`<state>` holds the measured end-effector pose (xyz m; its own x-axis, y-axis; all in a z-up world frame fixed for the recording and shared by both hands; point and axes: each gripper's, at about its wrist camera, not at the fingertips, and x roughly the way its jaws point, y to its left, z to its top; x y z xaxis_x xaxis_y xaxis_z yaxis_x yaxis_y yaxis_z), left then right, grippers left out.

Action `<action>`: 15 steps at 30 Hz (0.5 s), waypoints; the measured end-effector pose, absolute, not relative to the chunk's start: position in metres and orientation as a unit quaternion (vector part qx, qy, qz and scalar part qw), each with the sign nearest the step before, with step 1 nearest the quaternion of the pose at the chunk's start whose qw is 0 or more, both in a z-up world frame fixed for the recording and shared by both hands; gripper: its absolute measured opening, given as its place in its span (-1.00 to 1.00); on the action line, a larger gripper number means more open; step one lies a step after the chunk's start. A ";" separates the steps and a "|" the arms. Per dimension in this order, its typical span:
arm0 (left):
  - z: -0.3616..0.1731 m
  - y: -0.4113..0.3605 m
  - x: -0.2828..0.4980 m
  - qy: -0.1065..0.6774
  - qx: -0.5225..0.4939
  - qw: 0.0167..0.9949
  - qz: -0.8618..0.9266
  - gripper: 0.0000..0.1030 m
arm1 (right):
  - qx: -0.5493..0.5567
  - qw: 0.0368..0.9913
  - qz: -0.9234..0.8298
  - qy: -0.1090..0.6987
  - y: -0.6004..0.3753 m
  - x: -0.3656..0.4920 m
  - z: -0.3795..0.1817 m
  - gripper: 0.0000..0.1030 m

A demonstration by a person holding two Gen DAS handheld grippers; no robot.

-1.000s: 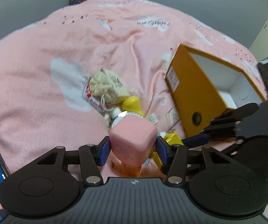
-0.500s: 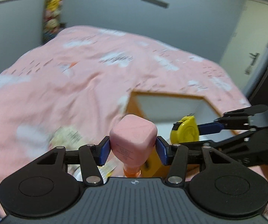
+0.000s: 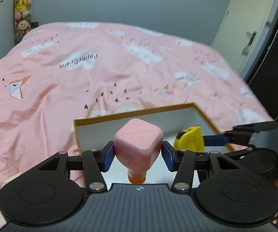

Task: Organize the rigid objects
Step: 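Carry the tape measure and pink bottle into the box and release both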

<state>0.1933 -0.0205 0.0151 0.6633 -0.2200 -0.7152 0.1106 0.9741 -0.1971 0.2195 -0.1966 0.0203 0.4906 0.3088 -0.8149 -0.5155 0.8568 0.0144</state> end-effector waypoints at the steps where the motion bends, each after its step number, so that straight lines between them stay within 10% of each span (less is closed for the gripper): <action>1: 0.010 -0.023 0.198 0.407 -0.063 0.908 -0.082 0.15 | -0.120 0.855 0.235 0.448 -0.196 0.226 0.014 -0.03; 15: -0.032 -0.039 0.225 0.480 0.028 0.876 -0.030 0.15 | -0.136 0.818 0.224 0.512 -0.181 0.262 -0.043 -0.03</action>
